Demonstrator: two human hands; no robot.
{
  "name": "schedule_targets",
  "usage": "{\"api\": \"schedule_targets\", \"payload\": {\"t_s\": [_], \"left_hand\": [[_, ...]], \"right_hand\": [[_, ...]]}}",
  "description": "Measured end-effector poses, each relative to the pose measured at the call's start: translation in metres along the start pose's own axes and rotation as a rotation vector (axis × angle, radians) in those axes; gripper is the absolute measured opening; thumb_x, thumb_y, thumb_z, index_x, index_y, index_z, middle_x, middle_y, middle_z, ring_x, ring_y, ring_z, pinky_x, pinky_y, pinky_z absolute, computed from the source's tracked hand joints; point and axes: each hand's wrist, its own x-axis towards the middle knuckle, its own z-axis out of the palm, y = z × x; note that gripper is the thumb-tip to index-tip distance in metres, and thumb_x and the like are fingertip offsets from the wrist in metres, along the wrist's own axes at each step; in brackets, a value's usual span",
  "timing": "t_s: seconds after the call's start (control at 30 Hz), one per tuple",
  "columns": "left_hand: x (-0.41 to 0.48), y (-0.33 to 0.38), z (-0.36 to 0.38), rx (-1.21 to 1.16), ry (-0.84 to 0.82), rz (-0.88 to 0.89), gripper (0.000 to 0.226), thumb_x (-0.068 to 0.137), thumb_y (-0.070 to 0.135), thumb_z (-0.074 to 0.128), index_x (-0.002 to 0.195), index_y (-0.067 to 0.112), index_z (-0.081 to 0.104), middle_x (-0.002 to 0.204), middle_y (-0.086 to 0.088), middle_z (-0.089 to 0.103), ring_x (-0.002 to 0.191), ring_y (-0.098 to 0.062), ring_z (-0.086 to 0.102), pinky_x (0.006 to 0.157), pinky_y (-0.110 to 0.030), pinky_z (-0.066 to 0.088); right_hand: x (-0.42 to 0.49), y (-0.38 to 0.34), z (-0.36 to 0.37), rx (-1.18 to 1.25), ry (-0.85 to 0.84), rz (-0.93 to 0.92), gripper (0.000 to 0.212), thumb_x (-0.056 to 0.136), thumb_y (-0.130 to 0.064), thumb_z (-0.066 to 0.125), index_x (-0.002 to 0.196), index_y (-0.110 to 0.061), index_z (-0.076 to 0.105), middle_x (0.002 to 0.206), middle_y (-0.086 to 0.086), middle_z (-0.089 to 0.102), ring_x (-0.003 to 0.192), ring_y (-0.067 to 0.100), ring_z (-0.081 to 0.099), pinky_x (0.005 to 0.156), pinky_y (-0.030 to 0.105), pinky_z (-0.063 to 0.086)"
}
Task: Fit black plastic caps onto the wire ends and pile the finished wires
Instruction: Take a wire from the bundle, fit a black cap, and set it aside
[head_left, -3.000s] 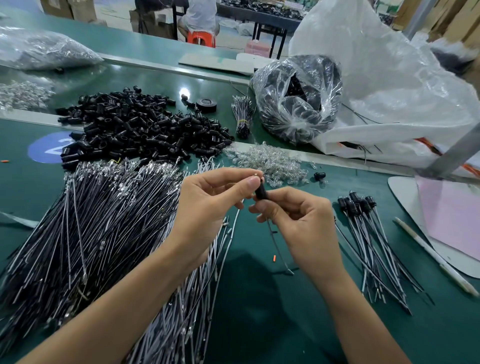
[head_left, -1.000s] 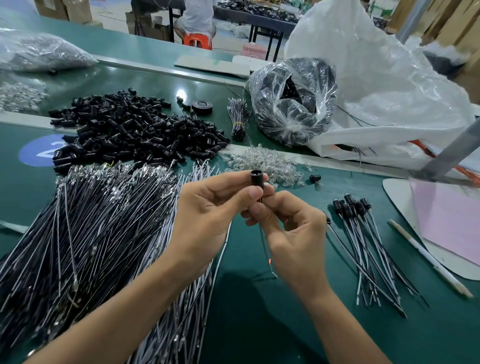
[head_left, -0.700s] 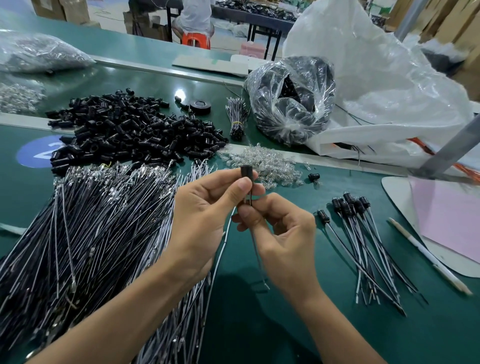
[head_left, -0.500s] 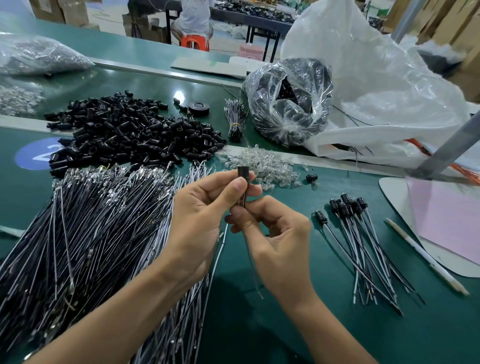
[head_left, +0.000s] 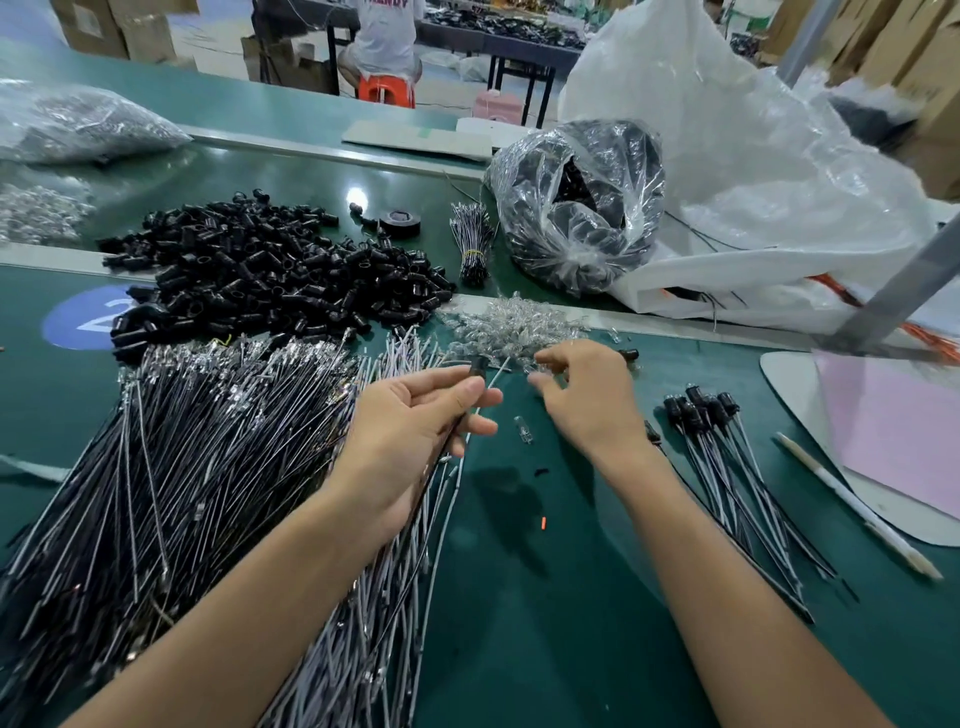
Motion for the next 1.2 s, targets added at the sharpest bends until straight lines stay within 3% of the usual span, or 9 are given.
{"api": "schedule_targets", "payload": {"t_s": [0.13, 0.23, 0.33, 0.4, 0.53, 0.6, 0.73, 1.0, 1.2], "left_hand": [[0.001, -0.001, -0.002, 0.103, 0.001, 0.047, 0.020, 0.088, 0.003, 0.065, 0.107, 0.000, 0.063, 0.083, -0.011, 0.076, 0.046, -0.007, 0.058, 0.038, -0.014, 0.036], [0.000, -0.001, -0.002, 0.159, -0.011, 0.076, 0.016, 0.088, 0.004, 0.066, 0.103, 0.003, 0.065, 0.082, -0.010, 0.076, 0.043, -0.007, 0.054, 0.038, -0.013, 0.034], [0.000, -0.002, -0.001, 0.208, -0.008, 0.090, 0.012, 0.088, 0.004, 0.066, 0.100, 0.006, 0.065, 0.081, -0.010, 0.076, 0.041, -0.008, 0.051, 0.039, -0.014, 0.034], [0.001, -0.003, -0.002, 0.244, -0.010, 0.098, 0.012, 0.088, 0.004, 0.066, 0.099, 0.008, 0.065, 0.081, -0.010, 0.076, 0.041, -0.008, 0.051, 0.039, -0.013, 0.034], [0.003, -0.005, -0.002, 0.318, -0.043, 0.113, 0.010, 0.088, 0.005, 0.067, 0.096, 0.011, 0.066, 0.078, -0.007, 0.076, 0.042, -0.008, 0.050, 0.039, -0.013, 0.035], [0.003, -0.008, -0.002, 0.377, -0.068, 0.133, 0.009, 0.088, 0.005, 0.068, 0.092, 0.013, 0.068, 0.077, -0.006, 0.076, 0.042, -0.009, 0.050, 0.043, -0.014, 0.039], [0.004, -0.010, -0.004, 0.453, -0.102, 0.151, 0.009, 0.087, 0.008, 0.070, 0.091, 0.016, 0.071, 0.079, -0.003, 0.076, 0.043, -0.011, 0.051, 0.054, -0.024, 0.046], [0.005, -0.011, -0.004, 0.428, -0.151, 0.180, 0.012, 0.086, 0.009, 0.070, 0.088, 0.019, 0.074, 0.078, -0.003, 0.076, 0.041, -0.009, 0.048, 0.046, -0.015, 0.043], [0.005, -0.010, -0.004, 0.411, -0.164, 0.186, 0.013, 0.086, 0.006, 0.069, 0.091, 0.017, 0.074, 0.078, -0.005, 0.076, 0.042, -0.008, 0.048, 0.045, -0.015, 0.043]], "right_hand": [[0.003, 0.001, 0.008, -0.091, 0.053, -0.042, 0.015, 0.090, -0.020, 0.067, 0.100, -0.012, 0.074, 0.098, 0.006, 0.058, 0.105, 0.025, 0.053, 0.078, 0.027, 0.037], [0.002, 0.000, 0.004, -0.058, 0.031, -0.076, 0.009, 0.089, -0.016, 0.066, 0.093, -0.010, 0.072, 0.096, 0.006, 0.063, 0.097, 0.023, 0.056, 0.079, 0.025, 0.038], [-0.006, -0.002, -0.008, 0.165, 0.043, -0.064, 0.003, 0.085, -0.009, 0.069, 0.087, -0.011, 0.071, 0.083, 0.002, 0.072, 0.074, 0.013, 0.064, 0.073, 0.017, 0.048], [-0.015, -0.003, -0.016, 0.317, 0.037, -0.042, 0.007, 0.083, -0.009, 0.074, 0.085, -0.014, 0.070, 0.076, -0.001, 0.072, 0.066, 0.007, 0.065, 0.066, 0.009, 0.047], [-0.031, -0.006, -0.026, 0.531, -0.067, -0.028, 0.027, 0.090, -0.006, 0.064, 0.106, -0.027, 0.068, 0.071, -0.003, 0.065, 0.062, 0.015, 0.057, 0.061, 0.024, 0.047], [-0.036, -0.011, -0.029, 0.678, -0.090, -0.040, 0.028, 0.093, -0.002, 0.059, 0.100, -0.026, 0.071, 0.070, -0.003, 0.062, 0.063, 0.014, 0.056, 0.061, 0.023, 0.046], [-0.042, -0.021, -0.033, 1.010, -0.089, -0.005, 0.016, 0.086, 0.002, 0.068, 0.091, -0.013, 0.067, 0.077, 0.003, 0.074, 0.072, 0.013, 0.071, 0.066, 0.019, 0.053], [-0.041, -0.018, -0.033, 0.827, -0.045, -0.143, 0.029, 0.082, 0.002, 0.072, 0.084, -0.026, 0.070, 0.079, -0.010, 0.072, 0.074, 0.003, 0.066, 0.072, 0.014, 0.049], [-0.041, -0.016, -0.034, 0.794, -0.018, -0.132, 0.025, 0.082, 0.002, 0.072, 0.085, -0.023, 0.071, 0.080, -0.010, 0.072, 0.077, 0.005, 0.067, 0.073, 0.016, 0.050]]}}
